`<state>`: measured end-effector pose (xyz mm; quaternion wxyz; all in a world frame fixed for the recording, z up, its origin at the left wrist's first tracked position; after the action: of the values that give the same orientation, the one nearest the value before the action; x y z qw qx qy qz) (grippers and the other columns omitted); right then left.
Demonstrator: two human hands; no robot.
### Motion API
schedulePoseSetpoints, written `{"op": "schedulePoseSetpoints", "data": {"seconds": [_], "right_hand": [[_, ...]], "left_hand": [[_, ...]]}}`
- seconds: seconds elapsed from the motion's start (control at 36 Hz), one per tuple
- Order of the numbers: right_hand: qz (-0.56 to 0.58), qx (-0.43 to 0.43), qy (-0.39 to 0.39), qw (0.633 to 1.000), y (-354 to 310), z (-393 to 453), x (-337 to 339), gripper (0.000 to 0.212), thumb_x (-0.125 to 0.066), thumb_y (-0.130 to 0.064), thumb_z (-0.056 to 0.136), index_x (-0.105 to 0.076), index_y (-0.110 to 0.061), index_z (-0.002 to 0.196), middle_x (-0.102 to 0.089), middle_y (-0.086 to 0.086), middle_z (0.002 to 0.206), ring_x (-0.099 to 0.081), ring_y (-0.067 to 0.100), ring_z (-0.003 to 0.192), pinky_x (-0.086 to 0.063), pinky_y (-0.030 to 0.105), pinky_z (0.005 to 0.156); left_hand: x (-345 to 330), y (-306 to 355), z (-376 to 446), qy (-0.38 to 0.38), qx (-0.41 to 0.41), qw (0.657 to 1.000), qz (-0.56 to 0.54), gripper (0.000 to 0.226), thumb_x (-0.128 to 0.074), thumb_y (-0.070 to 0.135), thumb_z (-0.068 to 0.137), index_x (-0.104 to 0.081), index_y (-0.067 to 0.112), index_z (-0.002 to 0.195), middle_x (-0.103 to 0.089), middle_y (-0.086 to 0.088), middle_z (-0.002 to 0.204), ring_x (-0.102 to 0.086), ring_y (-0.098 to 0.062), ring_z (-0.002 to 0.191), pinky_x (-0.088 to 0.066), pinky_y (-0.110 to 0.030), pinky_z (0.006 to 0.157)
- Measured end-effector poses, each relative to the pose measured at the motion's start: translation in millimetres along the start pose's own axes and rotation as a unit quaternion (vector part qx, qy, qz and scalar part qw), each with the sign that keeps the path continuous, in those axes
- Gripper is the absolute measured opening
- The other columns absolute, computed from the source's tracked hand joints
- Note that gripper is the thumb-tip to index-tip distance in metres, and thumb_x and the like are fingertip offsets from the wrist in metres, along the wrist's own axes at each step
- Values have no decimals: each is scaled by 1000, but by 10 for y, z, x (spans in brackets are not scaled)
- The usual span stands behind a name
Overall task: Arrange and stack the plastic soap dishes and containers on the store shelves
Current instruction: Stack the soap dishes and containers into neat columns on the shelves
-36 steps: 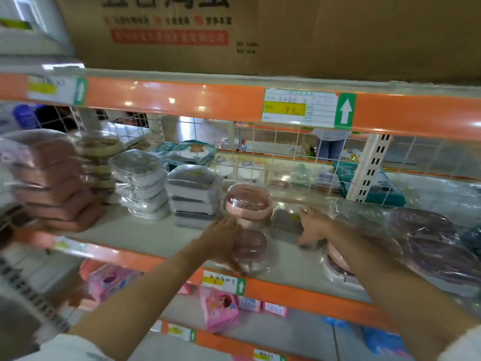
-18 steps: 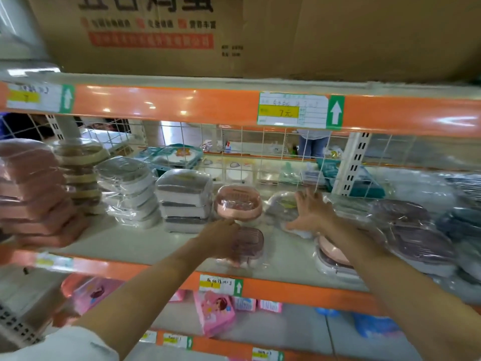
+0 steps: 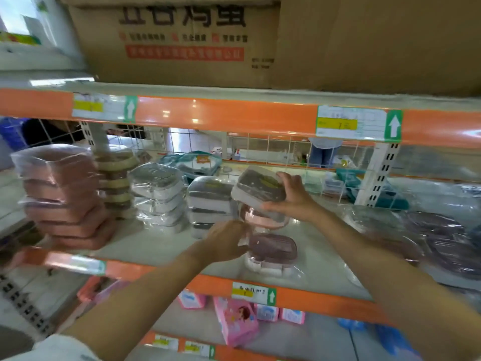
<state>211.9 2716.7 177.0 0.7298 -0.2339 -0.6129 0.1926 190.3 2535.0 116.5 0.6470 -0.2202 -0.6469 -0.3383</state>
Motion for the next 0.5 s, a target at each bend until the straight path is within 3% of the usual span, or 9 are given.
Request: {"op": "schedulePoseSetpoints", "data": {"seconds": [0.17,0.33,0.5], "right_hand": [[10,35,-10,999,-536,302,-286,102,-74,-47,75,-8,-25,150,-16,7,138,-17,27,135,-30,40,108],[28,28,-27,999,-857,532,-492,99,-74,-48,75,-13,-28,150,-14,6,145,-18,26,138,-31,42,109],[16,72,-45,996,-958,578,-490,88,-73,-38,81,-21,-21,150,-17,1,156,-20,20,142,-24,28,108]], "left_hand": [[143,-292,-241,3,7,1000,-3,34,-59,30,89,-59,26,122,-60,4,119,-57,-18,110,-45,-29,86],[243,-494,-342,23,4,1000,0,38,-57,30,90,-56,23,127,-60,0,122,-57,-21,112,-47,-33,89],[223,-526,-337,23,-21,999,10,40,-56,32,90,-53,25,130,-58,2,121,-56,-21,112,-45,-32,86]]}}
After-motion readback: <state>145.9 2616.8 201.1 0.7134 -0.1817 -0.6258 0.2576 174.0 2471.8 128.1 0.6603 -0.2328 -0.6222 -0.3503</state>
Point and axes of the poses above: each hand's wrist, its own z-axis towards the middle knuckle, its own x-axis out of the back of the hand, y = z × x, the point moved 3 cm from there along z, towards the middle knuckle
